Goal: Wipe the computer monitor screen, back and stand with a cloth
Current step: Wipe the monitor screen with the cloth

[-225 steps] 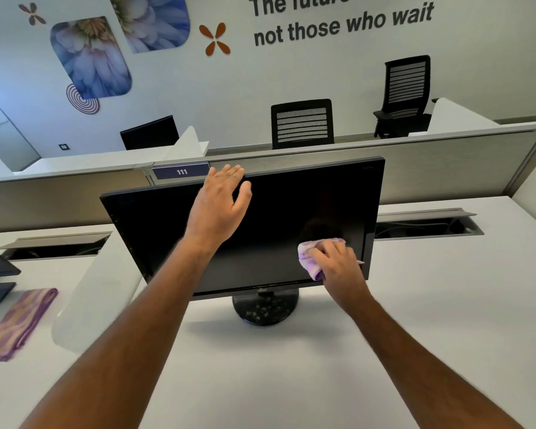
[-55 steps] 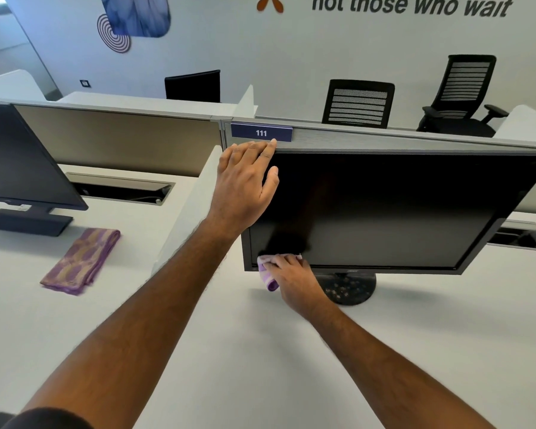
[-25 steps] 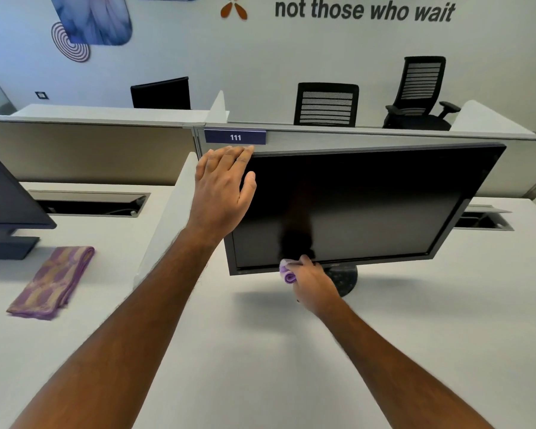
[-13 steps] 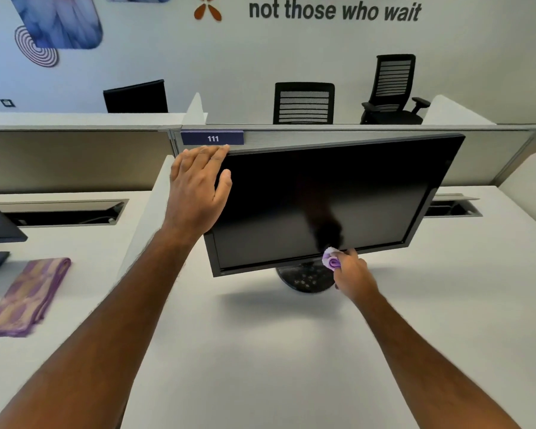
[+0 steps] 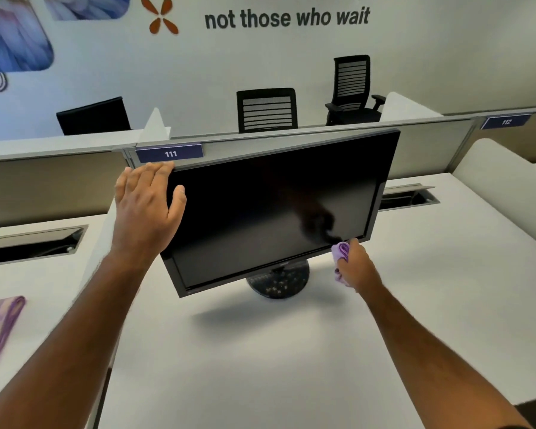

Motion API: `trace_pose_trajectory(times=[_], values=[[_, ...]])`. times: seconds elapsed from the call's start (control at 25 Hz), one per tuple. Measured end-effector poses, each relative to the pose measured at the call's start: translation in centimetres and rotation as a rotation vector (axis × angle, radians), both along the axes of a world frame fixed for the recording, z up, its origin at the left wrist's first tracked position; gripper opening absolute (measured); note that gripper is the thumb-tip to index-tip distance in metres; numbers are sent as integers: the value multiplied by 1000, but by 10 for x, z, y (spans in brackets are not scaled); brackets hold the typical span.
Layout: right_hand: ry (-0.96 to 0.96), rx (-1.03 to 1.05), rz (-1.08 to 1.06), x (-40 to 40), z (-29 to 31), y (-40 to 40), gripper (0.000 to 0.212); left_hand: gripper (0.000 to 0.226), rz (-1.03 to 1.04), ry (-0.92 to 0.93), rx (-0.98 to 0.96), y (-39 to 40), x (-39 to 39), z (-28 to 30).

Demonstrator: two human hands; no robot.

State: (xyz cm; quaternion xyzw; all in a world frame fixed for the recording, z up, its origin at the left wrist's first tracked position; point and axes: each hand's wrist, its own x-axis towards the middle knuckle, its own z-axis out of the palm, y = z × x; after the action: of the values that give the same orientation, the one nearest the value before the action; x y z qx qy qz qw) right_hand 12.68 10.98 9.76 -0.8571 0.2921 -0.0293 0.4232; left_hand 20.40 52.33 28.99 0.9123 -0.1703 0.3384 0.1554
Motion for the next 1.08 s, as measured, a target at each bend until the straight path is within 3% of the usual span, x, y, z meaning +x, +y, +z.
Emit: trace_pose_trajectory(times=[0.08,0.16,0.24,0.48,0.68,0.92,1.08], values=[[-53,157,-85,-14,15,-2,31,52,17,-5,18,-10,0,1],[-75,157,-105,-27,26,-15,20,52,6,-2,25,-23,0,2],[-121,97,-134,-36,37,-30,14,52,-17,-3,34,-39,-1,4],[-135,-22,-121,-35,42,-74,23,58,-114,56,100,-105,5,8],[-128,-257,33,-28,34,-97,5,59,-130,53,113,-155,9,5],[-179,3,-11,-2,23,-92,9,55,-112,14,37,-165,10,-2],[-161,-39,-9,16,8,-87,14,54,-135,22,-8,-163,16,-4]])
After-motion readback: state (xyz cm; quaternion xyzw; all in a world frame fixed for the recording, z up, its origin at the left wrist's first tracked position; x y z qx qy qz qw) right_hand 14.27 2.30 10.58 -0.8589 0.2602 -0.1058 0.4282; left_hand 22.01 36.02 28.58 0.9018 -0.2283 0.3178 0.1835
